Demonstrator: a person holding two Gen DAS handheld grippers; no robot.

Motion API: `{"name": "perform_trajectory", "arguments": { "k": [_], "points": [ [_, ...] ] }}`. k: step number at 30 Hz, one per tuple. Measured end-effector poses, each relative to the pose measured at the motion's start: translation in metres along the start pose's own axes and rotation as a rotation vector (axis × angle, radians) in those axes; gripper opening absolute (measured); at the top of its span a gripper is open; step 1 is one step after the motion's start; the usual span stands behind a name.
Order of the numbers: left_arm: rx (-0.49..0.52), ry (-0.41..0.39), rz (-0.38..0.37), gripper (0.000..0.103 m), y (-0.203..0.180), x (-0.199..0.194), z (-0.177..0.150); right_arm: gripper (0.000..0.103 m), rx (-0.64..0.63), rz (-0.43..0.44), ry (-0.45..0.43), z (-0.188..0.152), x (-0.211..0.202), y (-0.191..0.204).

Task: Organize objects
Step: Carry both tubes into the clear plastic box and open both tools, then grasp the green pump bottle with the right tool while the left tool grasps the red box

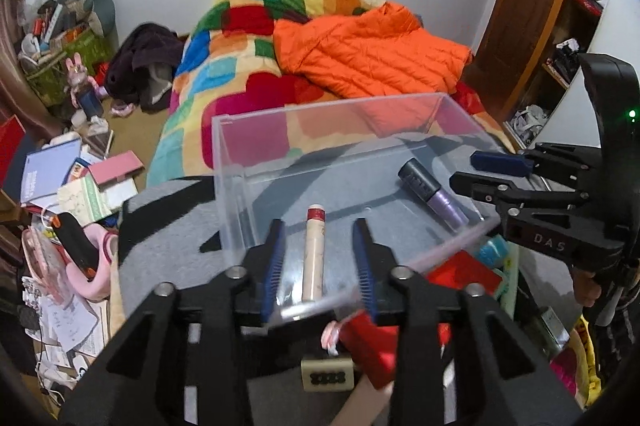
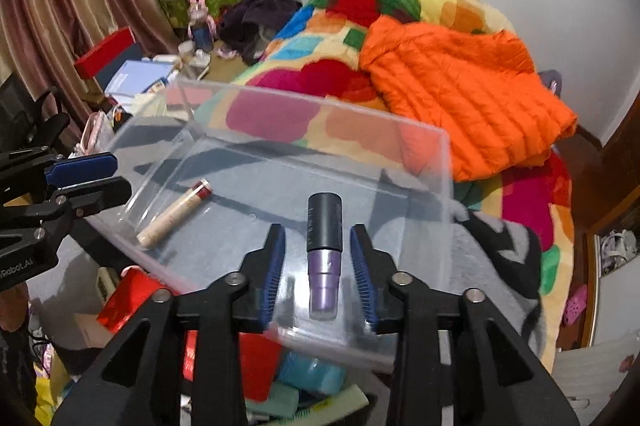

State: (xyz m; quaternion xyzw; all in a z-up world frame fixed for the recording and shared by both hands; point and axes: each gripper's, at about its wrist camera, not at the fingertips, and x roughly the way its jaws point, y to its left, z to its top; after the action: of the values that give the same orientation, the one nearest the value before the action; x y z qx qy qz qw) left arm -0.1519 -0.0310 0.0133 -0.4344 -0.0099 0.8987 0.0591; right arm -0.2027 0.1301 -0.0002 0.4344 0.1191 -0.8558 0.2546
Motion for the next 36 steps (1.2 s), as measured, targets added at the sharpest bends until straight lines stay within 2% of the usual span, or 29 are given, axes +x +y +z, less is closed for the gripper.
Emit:
{"name": "perform_trajectory", "arguments": {
  "k": [2,7,12,15,21,24,25,26,28,30,32,34,35,36],
  "points": [
    [0.011,-0.033,0.006,0.051,-0.003,-0.013,-0.006,0.044,0.007,-0.005,-0.037,-0.006,-0.016,0.000],
    [0.020,-0.078,-0.004,0.066,-0.009,-0.038,-0.029,0.057,0.048,-0.009,-0.134,-0.033,-0.062,-0.003],
    [0.029,-0.061,-0.016,0.073,-0.014,-0.042,-0.058,0.062,0.087,-0.007,-0.163,-0.068,-0.087,-0.003],
    [0.029,-0.021,-0.015,0.075,-0.015,-0.033,-0.076,0.063,0.113,0.003,-0.154,-0.089,-0.090,-0.001],
    [-0.008,0.091,-0.021,0.075,-0.010,-0.004,-0.108,0.063,0.158,0.028,-0.078,-0.127,-0.074,0.004],
    [-0.049,0.087,-0.031,0.074,-0.004,0.003,-0.114,0.063,0.168,0.027,-0.048,-0.141,-0.066,0.005],
    [-0.052,0.073,-0.032,0.068,-0.004,0.002,-0.114,0.063,0.178,0.032,-0.043,-0.144,-0.065,0.004],
    [-0.051,0.066,-0.042,0.053,-0.005,0.000,-0.115,0.063,0.186,0.034,-0.041,-0.147,-0.064,0.002],
    [-0.050,0.055,-0.057,0.045,-0.008,-0.003,-0.116,0.062,0.198,0.034,-0.039,-0.151,-0.064,0.000],
    [-0.054,0.046,-0.073,0.036,-0.008,-0.007,-0.120,0.057,0.201,0.039,-0.043,-0.155,-0.065,-0.002],
    [-0.056,0.034,-0.072,0.027,-0.009,-0.014,-0.125,0.045,0.192,0.038,-0.039,-0.156,-0.066,-0.001],
    [-0.054,0.029,-0.073,0.018,-0.011,-0.021,-0.130,0.039,0.186,0.033,-0.032,-0.159,-0.065,-0.002],
    [-0.052,0.029,-0.075,0.013,-0.012,-0.025,-0.133,0.039,0.184,0.032,-0.030,-0.160,-0.065,-0.002],
    [-0.047,0.032,-0.072,0.013,-0.014,-0.028,-0.138,0.039,0.185,0.031,-0.034,-0.163,-0.066,-0.003]
  ]
}}
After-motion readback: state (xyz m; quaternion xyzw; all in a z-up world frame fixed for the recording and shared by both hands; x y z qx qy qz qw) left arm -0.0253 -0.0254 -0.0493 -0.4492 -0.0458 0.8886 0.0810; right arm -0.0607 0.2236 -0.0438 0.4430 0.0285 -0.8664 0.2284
